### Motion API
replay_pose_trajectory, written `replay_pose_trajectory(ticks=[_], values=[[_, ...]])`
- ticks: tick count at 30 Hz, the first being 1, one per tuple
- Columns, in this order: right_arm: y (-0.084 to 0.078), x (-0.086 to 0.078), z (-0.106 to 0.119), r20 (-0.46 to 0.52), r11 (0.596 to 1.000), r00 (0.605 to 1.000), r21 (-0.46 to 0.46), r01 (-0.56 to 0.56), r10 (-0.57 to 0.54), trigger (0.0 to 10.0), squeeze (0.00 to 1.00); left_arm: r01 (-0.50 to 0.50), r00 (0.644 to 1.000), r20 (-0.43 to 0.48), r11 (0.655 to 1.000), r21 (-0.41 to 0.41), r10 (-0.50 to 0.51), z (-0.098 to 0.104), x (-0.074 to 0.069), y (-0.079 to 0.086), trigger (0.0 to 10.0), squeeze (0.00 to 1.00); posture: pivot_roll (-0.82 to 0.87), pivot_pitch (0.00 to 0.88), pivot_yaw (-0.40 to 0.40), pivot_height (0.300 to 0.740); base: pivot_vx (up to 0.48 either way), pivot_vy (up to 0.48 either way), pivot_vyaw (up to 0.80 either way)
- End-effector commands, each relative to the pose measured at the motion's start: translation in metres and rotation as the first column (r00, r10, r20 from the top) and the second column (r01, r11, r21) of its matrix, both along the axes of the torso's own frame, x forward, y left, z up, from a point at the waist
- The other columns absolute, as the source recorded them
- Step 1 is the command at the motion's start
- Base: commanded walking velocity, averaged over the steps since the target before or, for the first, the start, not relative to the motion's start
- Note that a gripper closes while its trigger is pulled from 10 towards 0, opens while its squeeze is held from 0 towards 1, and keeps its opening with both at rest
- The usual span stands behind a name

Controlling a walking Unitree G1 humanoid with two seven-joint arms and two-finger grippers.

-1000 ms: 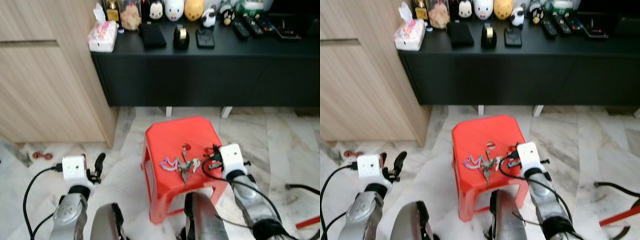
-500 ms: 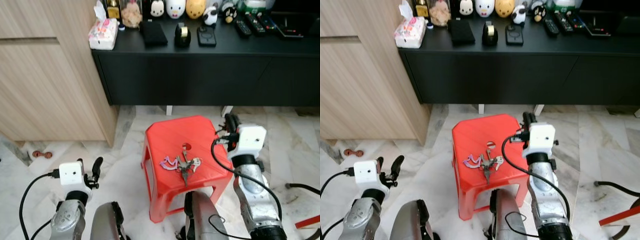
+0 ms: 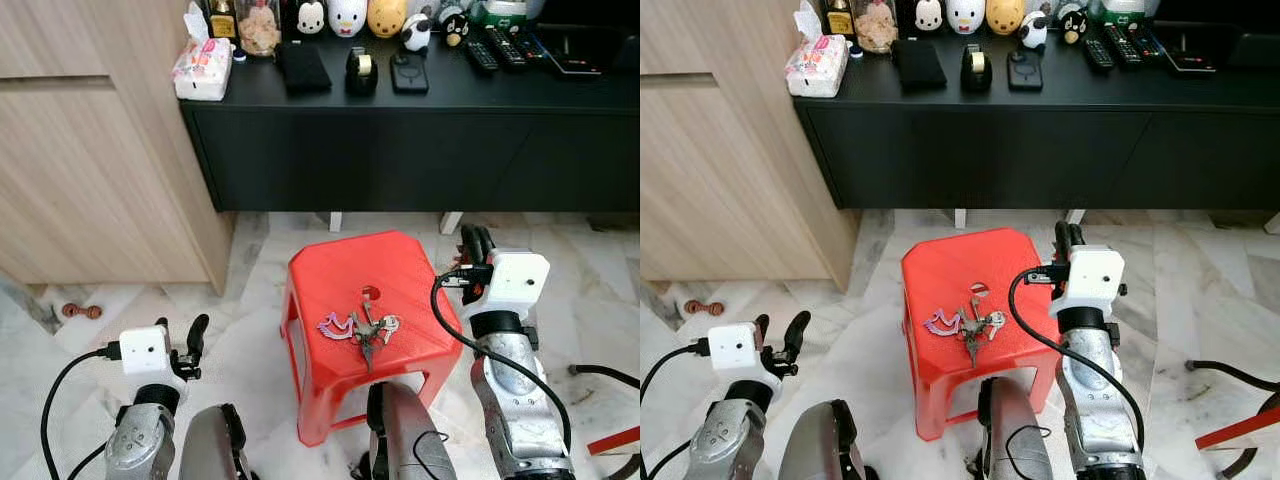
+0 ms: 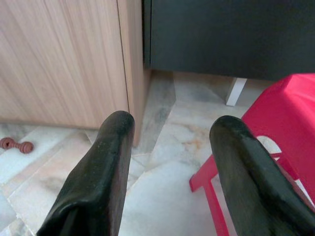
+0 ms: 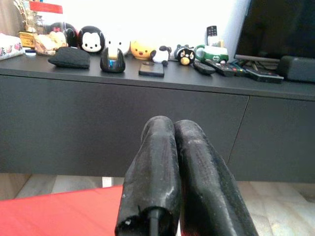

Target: Hang keys on a hook

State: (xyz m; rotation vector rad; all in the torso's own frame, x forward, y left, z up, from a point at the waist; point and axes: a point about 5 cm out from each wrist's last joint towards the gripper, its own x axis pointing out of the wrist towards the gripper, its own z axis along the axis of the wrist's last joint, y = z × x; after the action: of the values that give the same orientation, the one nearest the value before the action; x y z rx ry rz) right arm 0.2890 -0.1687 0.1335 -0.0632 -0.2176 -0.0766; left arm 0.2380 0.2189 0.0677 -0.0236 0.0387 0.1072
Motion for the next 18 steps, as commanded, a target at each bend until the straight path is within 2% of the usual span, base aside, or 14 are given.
replay_pose_trajectory(ticks=[1,18], values=[[-0.002,0.0,0.009,0.026,1.0,1.0,0.008,0.01,-0.011,10.0,0.0,-0.009,1.0,-0.022,1.0,-0.004,0.009,-0.008,-0.006,0.004,10.0,0.0,-0.17,0.11,-0.05,0.618,0.0,0.0,0.0],[-0.004,-0.006,-0.012,-0.101,1.0,0.995,0.021,-0.021,0.023,10.0,0.0,-0.006,0.998,-0.067,1.0,-0.005,0.006,-0.022,-0.013,0.003,10.0,0.0,-0.17,0.092,-0.044,0.713,0.0,0.0,0.0]])
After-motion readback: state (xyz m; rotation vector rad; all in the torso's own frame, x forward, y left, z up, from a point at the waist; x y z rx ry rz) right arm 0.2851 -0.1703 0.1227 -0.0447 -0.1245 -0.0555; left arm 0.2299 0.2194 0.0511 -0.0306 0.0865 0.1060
